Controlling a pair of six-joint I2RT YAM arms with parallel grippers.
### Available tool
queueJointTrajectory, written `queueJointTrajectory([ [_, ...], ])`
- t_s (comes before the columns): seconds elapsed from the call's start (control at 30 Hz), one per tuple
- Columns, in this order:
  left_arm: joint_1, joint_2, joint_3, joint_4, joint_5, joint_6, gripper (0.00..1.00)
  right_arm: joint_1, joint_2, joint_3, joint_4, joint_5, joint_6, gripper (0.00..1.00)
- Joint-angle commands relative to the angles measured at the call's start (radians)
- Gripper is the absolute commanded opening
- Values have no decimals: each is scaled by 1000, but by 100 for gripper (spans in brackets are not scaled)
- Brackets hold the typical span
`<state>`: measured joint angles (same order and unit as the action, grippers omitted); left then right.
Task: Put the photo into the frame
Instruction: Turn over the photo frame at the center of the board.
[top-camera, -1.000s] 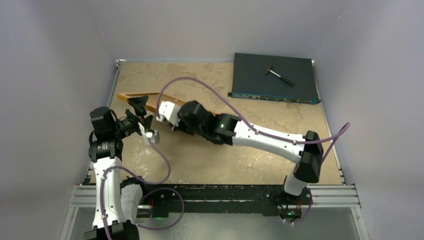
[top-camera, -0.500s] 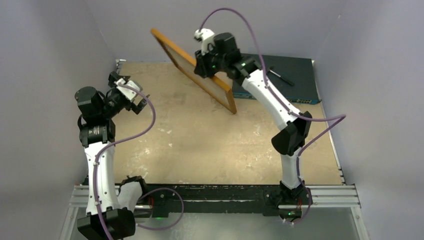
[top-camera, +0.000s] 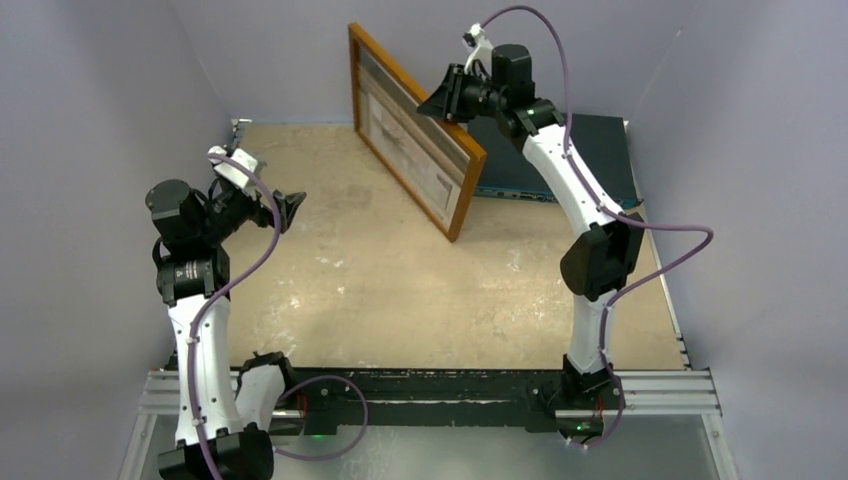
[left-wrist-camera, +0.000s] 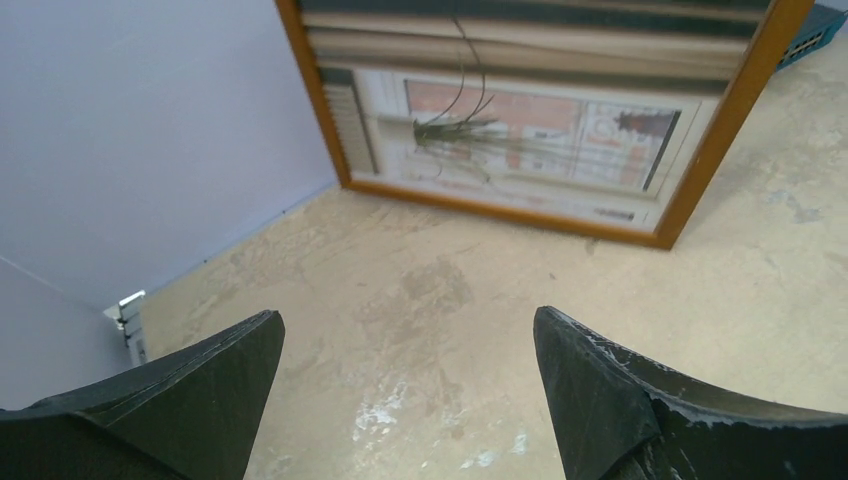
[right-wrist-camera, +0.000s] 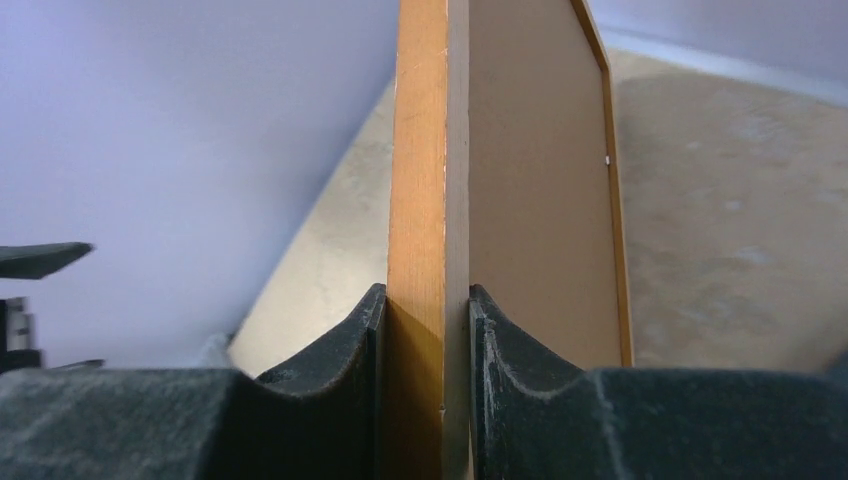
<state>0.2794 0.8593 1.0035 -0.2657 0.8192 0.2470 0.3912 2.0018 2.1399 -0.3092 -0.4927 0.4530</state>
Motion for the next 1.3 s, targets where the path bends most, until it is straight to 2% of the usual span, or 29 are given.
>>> queueJointTrajectory([
  [0.0, 5, -13, -23, 30, 24, -96, 93, 77, -61, -34, 169, -166, 188, 0],
  [0.17, 5, -47, -80, 62, -2, -118, 93, 153, -128, -68, 130, -93, 160, 0],
  [0.33, 5, -42, -77, 54, 7, -157, 92, 153, -287, -327, 262, -66, 258, 0],
  [0.47, 5, 17, -14, -26, -3, -149, 93, 114, -361, -514, 301, -38, 282, 0],
  [0.63, 6, 118, 68, -181, -35, -66, 94, 91, -475, -813, 490, 22, 325, 0],
  [0.8, 6, 150, 90, -250, -83, 7, 95, 90, -555, -1120, 783, 90, 425, 0],
  [1.1, 5, 232, 129, -406, -163, 79, 96, 91, -520, -1348, 1039, 144, 439, 0],
  [1.27, 7, 265, 101, -465, -207, 143, 96, 92, -477, -1529, 1323, 165, 482, 0],
])
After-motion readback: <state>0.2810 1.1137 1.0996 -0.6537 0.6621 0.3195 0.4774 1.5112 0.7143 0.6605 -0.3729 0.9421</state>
